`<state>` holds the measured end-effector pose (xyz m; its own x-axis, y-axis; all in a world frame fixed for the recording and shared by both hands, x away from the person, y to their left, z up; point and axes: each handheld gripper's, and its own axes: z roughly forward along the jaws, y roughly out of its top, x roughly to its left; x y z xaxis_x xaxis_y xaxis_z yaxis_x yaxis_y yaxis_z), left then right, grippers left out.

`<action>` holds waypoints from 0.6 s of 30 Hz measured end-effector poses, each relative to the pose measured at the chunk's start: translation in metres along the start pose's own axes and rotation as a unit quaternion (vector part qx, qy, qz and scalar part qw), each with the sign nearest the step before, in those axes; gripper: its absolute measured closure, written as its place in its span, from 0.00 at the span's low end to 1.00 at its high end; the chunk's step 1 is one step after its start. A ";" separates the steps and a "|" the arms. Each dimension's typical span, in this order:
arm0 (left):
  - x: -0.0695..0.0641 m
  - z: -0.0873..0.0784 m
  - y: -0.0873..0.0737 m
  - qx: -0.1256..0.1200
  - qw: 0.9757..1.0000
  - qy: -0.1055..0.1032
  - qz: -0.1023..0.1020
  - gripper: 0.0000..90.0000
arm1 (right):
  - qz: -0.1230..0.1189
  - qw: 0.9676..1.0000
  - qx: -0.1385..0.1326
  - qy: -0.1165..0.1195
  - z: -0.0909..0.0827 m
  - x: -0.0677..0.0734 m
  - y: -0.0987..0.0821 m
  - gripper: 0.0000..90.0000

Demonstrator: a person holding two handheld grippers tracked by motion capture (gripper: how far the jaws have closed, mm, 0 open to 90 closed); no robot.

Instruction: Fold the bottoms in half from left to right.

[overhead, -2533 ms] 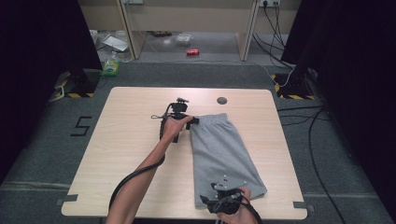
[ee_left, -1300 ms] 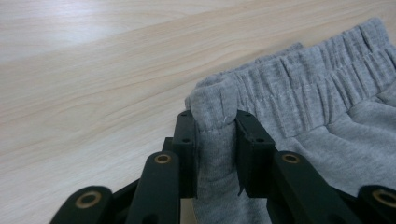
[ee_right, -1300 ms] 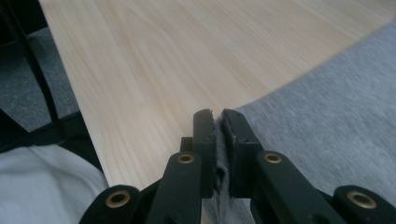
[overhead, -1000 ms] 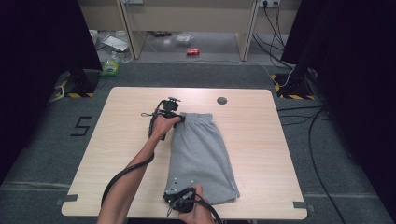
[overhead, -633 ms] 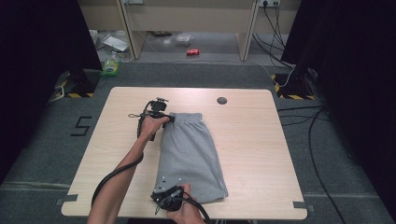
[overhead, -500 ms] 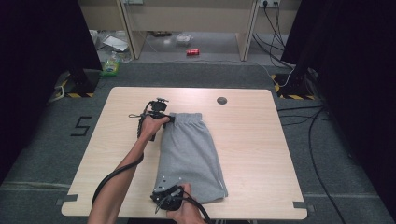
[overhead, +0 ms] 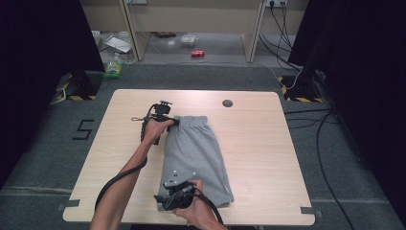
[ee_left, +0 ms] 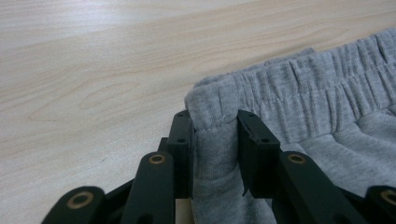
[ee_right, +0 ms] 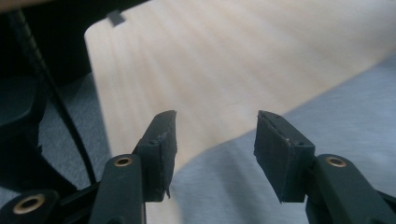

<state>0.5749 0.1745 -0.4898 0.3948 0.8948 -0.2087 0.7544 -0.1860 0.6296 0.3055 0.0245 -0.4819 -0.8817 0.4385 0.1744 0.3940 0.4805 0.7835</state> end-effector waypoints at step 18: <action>0.005 0.001 -0.004 -0.013 1.000 -0.015 -0.017 0.75 | 0.050 0.988 -0.022 -0.146 -0.058 -0.106 0.009 0.48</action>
<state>0.5741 0.1791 -0.4939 0.3852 0.8879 -0.2513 0.7539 -0.1457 0.6407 0.3877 -0.0619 -0.4587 -0.7244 0.6850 0.0776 0.4570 0.3929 0.7980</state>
